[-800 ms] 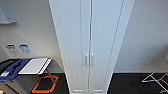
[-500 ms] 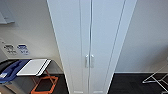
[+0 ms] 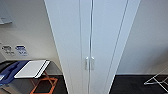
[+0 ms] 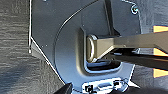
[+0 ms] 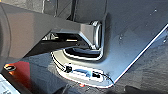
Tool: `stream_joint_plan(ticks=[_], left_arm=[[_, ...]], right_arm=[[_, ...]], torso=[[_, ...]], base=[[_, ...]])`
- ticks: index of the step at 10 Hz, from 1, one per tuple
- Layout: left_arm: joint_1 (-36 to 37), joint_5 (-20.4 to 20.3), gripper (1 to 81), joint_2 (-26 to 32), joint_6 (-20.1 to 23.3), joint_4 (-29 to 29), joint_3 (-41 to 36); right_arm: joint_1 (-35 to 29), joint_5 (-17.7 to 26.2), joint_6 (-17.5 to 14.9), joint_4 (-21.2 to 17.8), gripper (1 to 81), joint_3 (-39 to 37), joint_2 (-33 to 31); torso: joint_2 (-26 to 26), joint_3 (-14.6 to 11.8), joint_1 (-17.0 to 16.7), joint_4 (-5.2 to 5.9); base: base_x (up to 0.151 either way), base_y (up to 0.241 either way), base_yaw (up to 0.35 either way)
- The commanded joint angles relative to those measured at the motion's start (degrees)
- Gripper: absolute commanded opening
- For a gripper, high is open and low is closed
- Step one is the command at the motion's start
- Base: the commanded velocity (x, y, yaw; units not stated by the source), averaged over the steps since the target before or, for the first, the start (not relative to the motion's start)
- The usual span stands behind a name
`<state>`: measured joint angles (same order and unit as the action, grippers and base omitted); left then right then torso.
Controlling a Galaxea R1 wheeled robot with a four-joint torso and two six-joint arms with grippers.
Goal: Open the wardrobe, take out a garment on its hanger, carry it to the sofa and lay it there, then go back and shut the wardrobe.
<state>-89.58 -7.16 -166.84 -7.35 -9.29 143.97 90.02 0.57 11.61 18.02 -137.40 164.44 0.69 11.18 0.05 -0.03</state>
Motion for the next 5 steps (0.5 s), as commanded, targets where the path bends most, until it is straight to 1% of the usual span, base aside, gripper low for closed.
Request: stream_joint_plan(ticks=[1,3,5], left_arm=[[0.7,3.4,81.1,0.3,0.3,-0.8,-0.4],[0.7,3.4,81.1,0.3,0.3,-0.8,-0.4],[0.7,3.4,81.1,0.3,0.3,-0.8,-0.4]], right_arm=[[-0.8,3.2,-0.2,0.5,81.1,0.3,-0.3],[-0.8,3.1,-0.2,0.5,81.1,0.3,-0.3],[-0.8,3.1,-0.2,0.4,81.1,0.3,-0.3]], torso=[[0.0,0.0,0.0,0.00],[0.0,0.0,0.0,0.00],[0.0,0.0,0.0,0.00]], base=[[0.088,0.000,0.000],[0.079,0.000,0.000],[0.000,0.000,0.000]])
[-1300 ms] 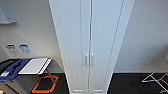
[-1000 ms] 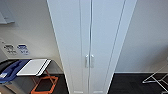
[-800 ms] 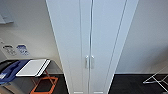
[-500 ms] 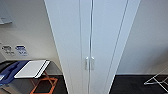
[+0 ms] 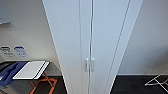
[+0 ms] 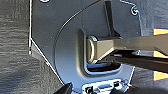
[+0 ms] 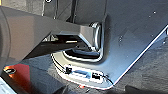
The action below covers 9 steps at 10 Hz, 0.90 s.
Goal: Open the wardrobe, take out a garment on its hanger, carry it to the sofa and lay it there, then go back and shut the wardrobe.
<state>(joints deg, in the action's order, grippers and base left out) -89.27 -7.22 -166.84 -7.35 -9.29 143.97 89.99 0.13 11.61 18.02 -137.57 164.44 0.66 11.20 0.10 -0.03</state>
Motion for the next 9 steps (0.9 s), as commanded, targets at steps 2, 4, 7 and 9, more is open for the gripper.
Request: stream_joint_plan(ticks=[2,4,7,9], left_arm=[[0.4,3.4,81.1,0.4,0.3,-0.8,-0.6],[0.4,3.4,81.1,1.4,0.1,-0.8,-1.7],[1.3,3.4,81.1,8.4,0.0,-0.7,-11.1],[3.0,3.5,81.1,14.9,-0.1,-0.6,-20.3]], right_arm=[[-0.8,3.5,-0.2,0.4,81.1,0.9,-0.8],[-1.4,3.4,-0.1,0.3,81.1,4.6,-3.6],[-3.1,3.5,0.2,0.2,81.1,14.2,-11.1],[-4.9,3.5,0.6,0.1,81.1,20.0,-16.0]], torso=[[0.0,0.0,0.0,0.00],[0.0,0.0,0.0,0.00],[0.0,0.0,0.0,0.00],[0.0,0.0,0.0,0.00]], base=[[0.000,0.000,0.000],[0.000,0.000,0.000],[0.000,0.000,0.000],[0.000,0.000,0.000]])
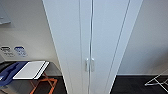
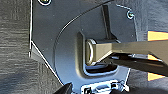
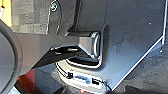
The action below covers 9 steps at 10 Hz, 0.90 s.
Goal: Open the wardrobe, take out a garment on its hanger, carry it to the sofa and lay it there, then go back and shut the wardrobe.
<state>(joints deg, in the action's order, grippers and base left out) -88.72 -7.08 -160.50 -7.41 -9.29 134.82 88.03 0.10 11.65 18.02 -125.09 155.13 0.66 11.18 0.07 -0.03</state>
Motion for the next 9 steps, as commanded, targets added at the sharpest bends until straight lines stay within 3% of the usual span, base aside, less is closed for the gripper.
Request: stream_joint_plan(ticks=[1,9], left_arm=[[3.4,3.7,81.1,10.9,-0.1,-0.7,-14.6],[13.3,4.0,81.1,25.8,0.0,-0.9,-34.0]], right_arm=[[-4.0,3.5,0.7,0.0,81.1,11.0,-9.2],[-16.3,3.8,0.2,0.4,81.1,37.2,-24.2]], torso=[[0.0,0.0,0.0,0.00],[0.0,0.0,0.0,0.00]], base=[[0.000,0.000,0.000],[0.000,0.000,0.000]])
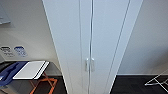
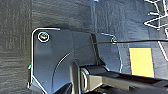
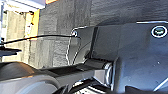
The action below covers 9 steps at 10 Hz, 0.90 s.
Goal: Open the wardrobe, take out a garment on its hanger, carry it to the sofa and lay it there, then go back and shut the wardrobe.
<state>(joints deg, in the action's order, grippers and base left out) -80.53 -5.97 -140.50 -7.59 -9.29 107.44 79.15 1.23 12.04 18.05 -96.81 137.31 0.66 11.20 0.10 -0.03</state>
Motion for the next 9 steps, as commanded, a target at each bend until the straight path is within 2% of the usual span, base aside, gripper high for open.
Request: stream_joint_plan(ticks=[1,3,4,7,9], left_arm=[[6.3,2.9,81.1,7.9,0.2,-0.9,-9.3],[7.7,2.6,81.1,10.6,0.6,-1.3,-12.4],[8.3,2.1,81.1,11.5,0.6,-3.6,-13.4],[11.6,-2.9,81.1,16.6,0.5,-9.6,-19.3],[15.2,-3.4,81.1,19.7,0.5,-11.3,-22.8]], right_arm=[[-8.8,2.6,-0.1,0.4,81.1,10.6,-7.2],[-12.1,3.2,-0.4,0.8,81.1,13.1,-8.7],[-13.6,3.1,-0.4,1.1,81.1,16.4,-10.5],[-19.6,3.3,-0.4,4.4,81.1,23.8,-14.6],[-23.5,3.3,-0.4,4.3,81.1,25.4,-15.9]], torso=[[0.0,0.0,0.0,0.00],[0.0,0.0,0.0,0.00],[0.0,0.0,0.0,0.00],[0.0,0.0,0.0,0.00],[0.0,0.0,0.0,0.00]], base=[[0.000,0.000,0.000],[0.000,0.000,0.000],[0.000,0.000,0.000],[0.000,0.000,0.000],[0.000,0.000,0.000]])
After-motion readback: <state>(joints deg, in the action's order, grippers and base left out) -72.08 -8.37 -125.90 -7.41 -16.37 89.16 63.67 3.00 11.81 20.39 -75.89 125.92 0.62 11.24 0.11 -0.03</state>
